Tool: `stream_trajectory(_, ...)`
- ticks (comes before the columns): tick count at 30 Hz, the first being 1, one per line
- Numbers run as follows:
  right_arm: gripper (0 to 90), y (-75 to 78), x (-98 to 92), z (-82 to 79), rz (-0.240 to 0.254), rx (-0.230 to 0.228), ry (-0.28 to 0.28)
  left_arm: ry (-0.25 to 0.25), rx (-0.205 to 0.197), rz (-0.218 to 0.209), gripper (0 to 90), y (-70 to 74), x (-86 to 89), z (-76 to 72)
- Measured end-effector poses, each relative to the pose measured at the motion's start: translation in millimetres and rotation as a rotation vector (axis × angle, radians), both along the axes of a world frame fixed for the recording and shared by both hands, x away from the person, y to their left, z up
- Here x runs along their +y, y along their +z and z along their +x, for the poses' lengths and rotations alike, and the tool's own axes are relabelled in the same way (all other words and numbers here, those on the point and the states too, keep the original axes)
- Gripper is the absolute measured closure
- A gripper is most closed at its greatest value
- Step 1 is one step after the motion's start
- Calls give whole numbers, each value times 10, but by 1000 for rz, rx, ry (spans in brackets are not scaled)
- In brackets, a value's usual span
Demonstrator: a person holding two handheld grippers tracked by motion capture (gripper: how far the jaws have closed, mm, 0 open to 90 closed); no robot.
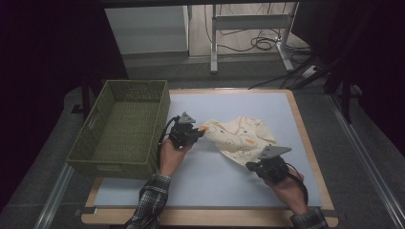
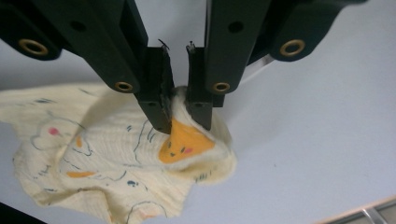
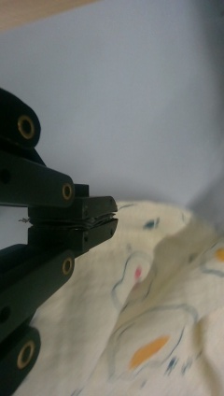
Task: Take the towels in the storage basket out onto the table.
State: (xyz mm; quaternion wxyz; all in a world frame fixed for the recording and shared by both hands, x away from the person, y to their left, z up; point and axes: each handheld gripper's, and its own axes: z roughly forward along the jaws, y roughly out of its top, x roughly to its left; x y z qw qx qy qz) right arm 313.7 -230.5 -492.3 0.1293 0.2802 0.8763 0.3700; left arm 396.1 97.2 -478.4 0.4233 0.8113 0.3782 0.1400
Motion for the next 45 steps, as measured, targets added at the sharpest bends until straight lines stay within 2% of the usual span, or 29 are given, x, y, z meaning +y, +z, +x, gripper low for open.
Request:
stream_trajectory(1, 882, 0, 0, 0, 0, 0, 0, 0, 0, 0, 809, 0, 0, 0)
stream_trajectory(5, 881, 43, -302, -95, -4, -2, -45, 1, 17, 22, 794, -14, -80, 75)
stream_trajectory(7, 880, 12, -462, -76, 4, 16, -79, 3, 55, 61, 742, -98, -154, 143)
stream_trajectory(8, 880, 12, -462, -76, 4, 16, -79, -1, 69, 86, 742, -160, -189, 175)
stream_trajectory(10, 879, -44, -533, -51, 9, 38, -95, 8, 81, 122, 683, -271, -238, 218)
stream_trajectory(11, 879, -76, -557, -39, 7, 43, -99, 8, 81, 125, 640, -312, -244, 232)
stream_trajectory(14, 878, -140, -621, -12, -2, 53, -121, 17, 67, 100, 506, -305, -208, 199)
stream_trajectory(18, 877, -136, -679, -6, 5, 50, -136, 3, 48, 53, 489, -208, -112, 87)
stream_trajectory(21, 876, -124, -699, -10, 0, 44, -138, -12, 39, 55, 483, -187, -63, 15)
stream_trajectory(24, 873, -120, -723, -14, 4, 44, -144, -27, 71, 46, 485, -252, -57, -4)
stream_trajectory(27, 870, -130, -739, -15, 10, 49, -145, -29, 106, 68, 488, -357, -86, 19)
stream_trajectory(30, 867, -135, -747, -21, 17, 53, -147, -41, 126, 72, 554, -459, -102, 35)
stream_trajectory(32, 867, -139, -750, -22, 17, 54, -144, -49, 143, 56, 680, -507, -118, 29)
stream_trajectory(34, 867, -137, -751, -21, 18, 56, -144, -56, 149, 61, 831, -518, -123, 10)
stream_trajectory(36, 867, -131, -750, -27, 19, 54, -147, -74, 168, 45, 865, -475, -93, -13)
stream_trajectory(41, 867, -44, -770, -85, 29, 35, -140, -97, 170, 26, 860, -242, 9, -210)
stream_trajectory(43, 867, 14, -789, -127, 39, 26, -137, -111, 190, 38, 848, -150, 43, -334)
stream_trajectory(45, 867, 61, -813, -184, 47, 18, -134, -121, 199, 56, 813, -123, 60, -427)
